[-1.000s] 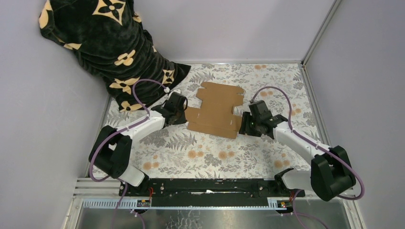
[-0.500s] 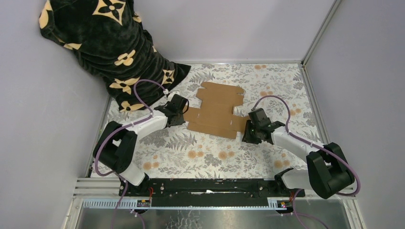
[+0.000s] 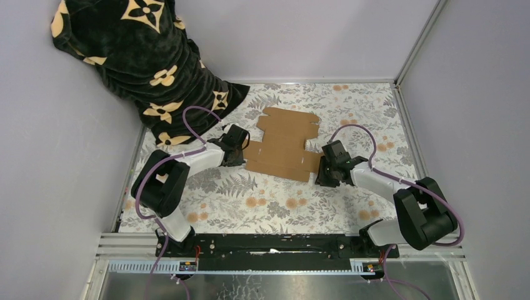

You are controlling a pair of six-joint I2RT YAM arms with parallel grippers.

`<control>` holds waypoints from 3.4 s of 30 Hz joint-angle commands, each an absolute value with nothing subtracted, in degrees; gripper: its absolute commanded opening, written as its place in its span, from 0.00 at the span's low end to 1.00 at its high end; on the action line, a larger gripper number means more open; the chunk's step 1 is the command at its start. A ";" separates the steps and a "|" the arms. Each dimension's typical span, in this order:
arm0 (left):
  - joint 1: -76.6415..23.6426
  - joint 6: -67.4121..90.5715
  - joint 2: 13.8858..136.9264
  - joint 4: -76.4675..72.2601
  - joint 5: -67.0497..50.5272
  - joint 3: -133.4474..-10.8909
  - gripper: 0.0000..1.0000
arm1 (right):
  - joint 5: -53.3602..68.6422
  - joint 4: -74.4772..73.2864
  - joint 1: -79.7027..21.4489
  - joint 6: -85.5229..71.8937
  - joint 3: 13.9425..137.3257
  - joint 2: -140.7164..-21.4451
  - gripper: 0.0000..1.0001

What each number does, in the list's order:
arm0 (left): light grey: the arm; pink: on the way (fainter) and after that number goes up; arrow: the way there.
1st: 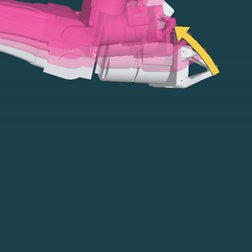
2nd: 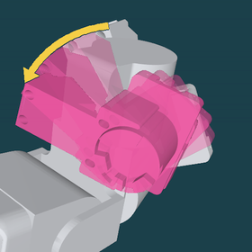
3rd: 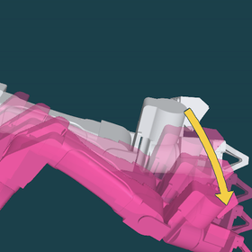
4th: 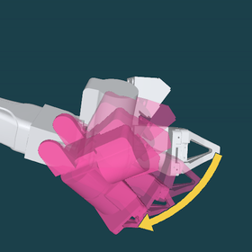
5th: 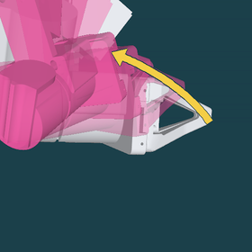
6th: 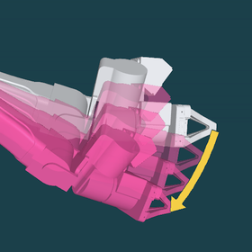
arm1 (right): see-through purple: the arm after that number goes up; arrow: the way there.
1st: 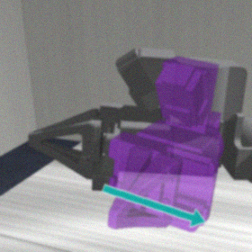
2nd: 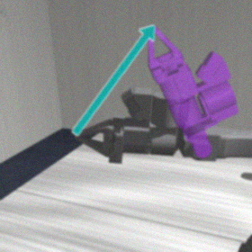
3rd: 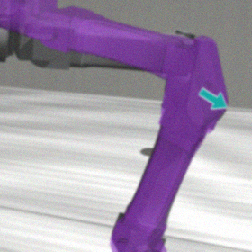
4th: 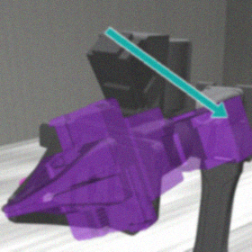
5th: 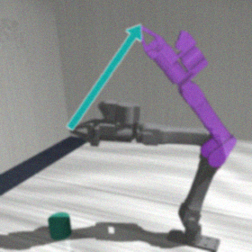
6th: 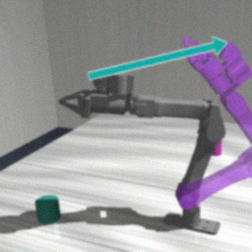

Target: Fold the paper box

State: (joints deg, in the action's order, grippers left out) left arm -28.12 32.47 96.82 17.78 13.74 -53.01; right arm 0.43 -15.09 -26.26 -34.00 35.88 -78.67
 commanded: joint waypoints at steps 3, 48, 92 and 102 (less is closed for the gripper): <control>-28.31 31.99 97.91 13.96 10.90 -53.17 0.06 | -2.45 -13.64 -27.75 -35.31 38.86 -81.74 0.32; -33.41 33.13 95.69 14.62 9.01 -54.58 0.03 | -5.10 -15.60 -29.97 -34.20 46.98 -84.64 0.33; -40.25 33.73 102.78 17.03 8.69 -63.51 0.01 | -5.00 -16.95 -33.19 -32.26 55.46 -92.96 0.37; -40.86 33.92 103.86 17.22 8.39 -65.05 0.01 | -5.12 -17.37 -33.83 -32.03 57.33 -94.85 0.38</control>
